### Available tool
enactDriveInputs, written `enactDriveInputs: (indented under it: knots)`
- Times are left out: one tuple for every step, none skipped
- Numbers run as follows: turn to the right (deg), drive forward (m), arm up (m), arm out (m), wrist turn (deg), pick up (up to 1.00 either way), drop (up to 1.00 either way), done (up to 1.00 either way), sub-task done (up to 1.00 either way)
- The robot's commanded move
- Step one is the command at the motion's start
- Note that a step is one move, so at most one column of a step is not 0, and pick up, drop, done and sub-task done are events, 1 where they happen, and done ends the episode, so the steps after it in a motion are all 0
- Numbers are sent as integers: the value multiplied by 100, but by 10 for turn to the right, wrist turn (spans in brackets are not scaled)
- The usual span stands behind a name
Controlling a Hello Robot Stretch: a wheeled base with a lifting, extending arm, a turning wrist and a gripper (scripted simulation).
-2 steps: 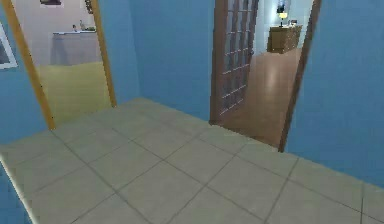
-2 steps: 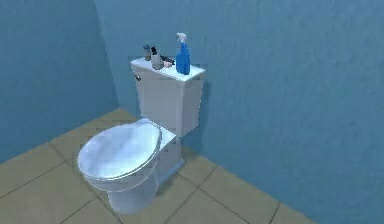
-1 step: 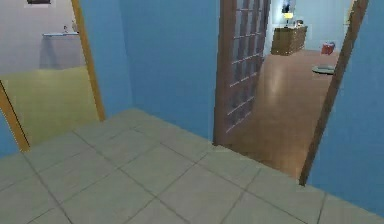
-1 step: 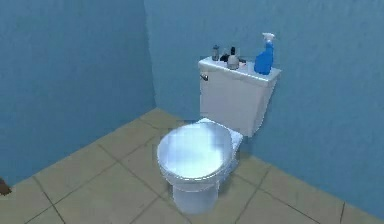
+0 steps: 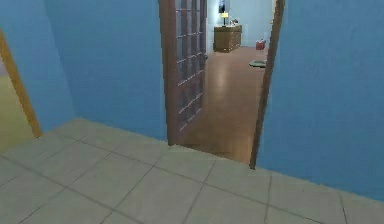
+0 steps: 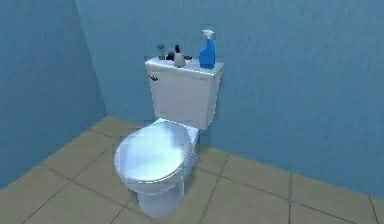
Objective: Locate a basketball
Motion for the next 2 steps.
enactDriveInputs:
  knots:
    - [0,100,0,0,0,0,0,0,0]
    - [30,0,0,0,0,0,0,0,0]
